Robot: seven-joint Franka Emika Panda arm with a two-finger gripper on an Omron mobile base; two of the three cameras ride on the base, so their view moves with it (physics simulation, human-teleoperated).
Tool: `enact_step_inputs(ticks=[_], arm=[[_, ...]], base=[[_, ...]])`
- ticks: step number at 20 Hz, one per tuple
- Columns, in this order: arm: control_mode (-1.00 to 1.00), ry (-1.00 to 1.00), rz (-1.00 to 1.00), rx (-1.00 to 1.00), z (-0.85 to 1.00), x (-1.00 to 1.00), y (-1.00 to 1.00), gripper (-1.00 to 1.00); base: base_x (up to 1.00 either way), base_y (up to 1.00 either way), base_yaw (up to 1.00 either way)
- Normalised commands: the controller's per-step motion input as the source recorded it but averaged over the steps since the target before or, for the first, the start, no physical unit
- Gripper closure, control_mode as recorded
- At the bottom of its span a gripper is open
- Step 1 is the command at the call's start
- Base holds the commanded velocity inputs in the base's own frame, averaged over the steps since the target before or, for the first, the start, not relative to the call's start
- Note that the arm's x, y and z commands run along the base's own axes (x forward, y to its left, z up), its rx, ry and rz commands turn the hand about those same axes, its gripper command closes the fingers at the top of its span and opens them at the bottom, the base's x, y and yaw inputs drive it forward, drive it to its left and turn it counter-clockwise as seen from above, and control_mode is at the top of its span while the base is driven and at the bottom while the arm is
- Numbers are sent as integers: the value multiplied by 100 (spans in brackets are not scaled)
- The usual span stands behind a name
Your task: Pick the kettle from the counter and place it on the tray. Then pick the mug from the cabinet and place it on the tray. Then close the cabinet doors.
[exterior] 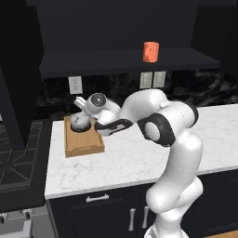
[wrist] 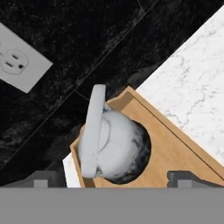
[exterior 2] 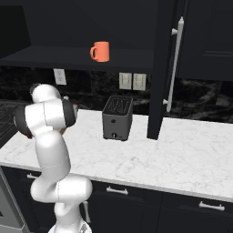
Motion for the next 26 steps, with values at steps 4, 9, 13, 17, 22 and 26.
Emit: enact_step_inputs(ticks=[4,9,13,17,22,26], arm=[[-100,-15,0,0,19,-74,-1,-100],[-100,-18,0,0,57,-64,-5,-100],[-100,-13,-1,0,63,-57,-4,-100],[-100,-3,-2,0,58,-44,-11,-100],[-100,0,-2,0,62,-14,-26,-100],[-100,3,-2,0,62,-1,-32,-100]], base=[[0,0,0],[0,0,0],[0,0,0],[0,0,0],[0,0,0],[0,0,0]])
